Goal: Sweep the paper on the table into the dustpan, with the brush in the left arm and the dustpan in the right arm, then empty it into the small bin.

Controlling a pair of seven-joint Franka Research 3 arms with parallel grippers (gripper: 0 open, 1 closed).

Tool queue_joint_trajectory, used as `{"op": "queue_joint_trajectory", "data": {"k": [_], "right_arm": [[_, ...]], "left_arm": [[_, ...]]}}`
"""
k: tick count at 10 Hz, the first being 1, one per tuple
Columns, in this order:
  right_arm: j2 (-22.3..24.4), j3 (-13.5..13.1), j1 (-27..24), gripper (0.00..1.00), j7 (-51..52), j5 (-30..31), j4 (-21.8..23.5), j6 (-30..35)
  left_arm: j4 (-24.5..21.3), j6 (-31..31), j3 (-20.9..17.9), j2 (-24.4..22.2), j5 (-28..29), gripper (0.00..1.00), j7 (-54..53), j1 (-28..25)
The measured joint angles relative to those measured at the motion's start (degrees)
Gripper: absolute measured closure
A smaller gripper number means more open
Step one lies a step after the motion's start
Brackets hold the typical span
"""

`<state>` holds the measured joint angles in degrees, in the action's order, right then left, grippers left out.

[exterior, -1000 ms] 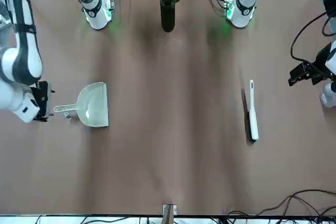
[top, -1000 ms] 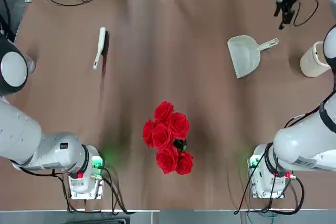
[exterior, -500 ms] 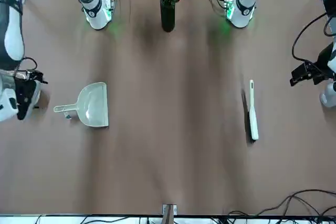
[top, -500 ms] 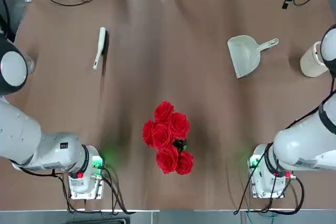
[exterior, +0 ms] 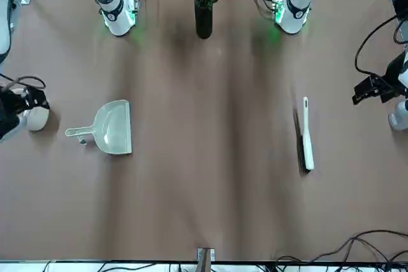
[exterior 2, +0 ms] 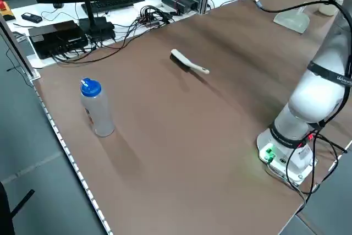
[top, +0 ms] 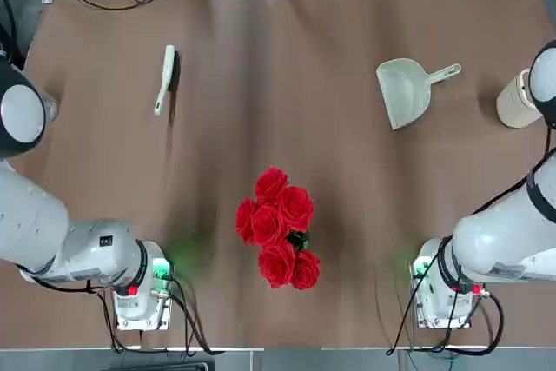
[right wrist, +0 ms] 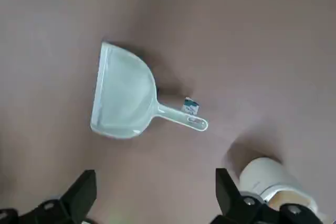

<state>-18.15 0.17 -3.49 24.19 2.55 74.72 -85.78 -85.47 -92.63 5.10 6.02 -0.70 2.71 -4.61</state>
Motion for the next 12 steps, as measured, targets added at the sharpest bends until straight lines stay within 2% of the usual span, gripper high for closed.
{"op": "queue_joint_trajectory", "data": {"k": [2,4,8,10,12], "right_arm": [[0.40,-3.25,4.97,0.00,-12.70,0.36,-0.16,-2.70],[2.12,-4.09,6.60,0.00,-19.78,0.37,-0.34,-2.75],[6.01,-5.75,5.04,0.00,-21.40,-1.85,0.81,-3.79],[10.34,-8.20,5.06,0.00,-20.08,-2.26,6.30,-6.74],[12.41,-8.59,6.54,0.00,-19.21,-2.24,9.07,-7.01]], "left_arm": [[0.01,0.00,-0.01,0.00,0.00,0.00,0.00,-0.01],[0.02,0.00,-0.04,0.00,0.04,0.00,0.00,-0.31],[0.02,0.04,-0.01,0.00,0.04,0.00,-0.02,-0.46],[0.04,0.05,-0.01,-0.01,0.04,0.00,-0.02,-0.48],[0.04,0.05,-0.02,-0.01,0.04,0.00,-0.02,-0.49]]}}
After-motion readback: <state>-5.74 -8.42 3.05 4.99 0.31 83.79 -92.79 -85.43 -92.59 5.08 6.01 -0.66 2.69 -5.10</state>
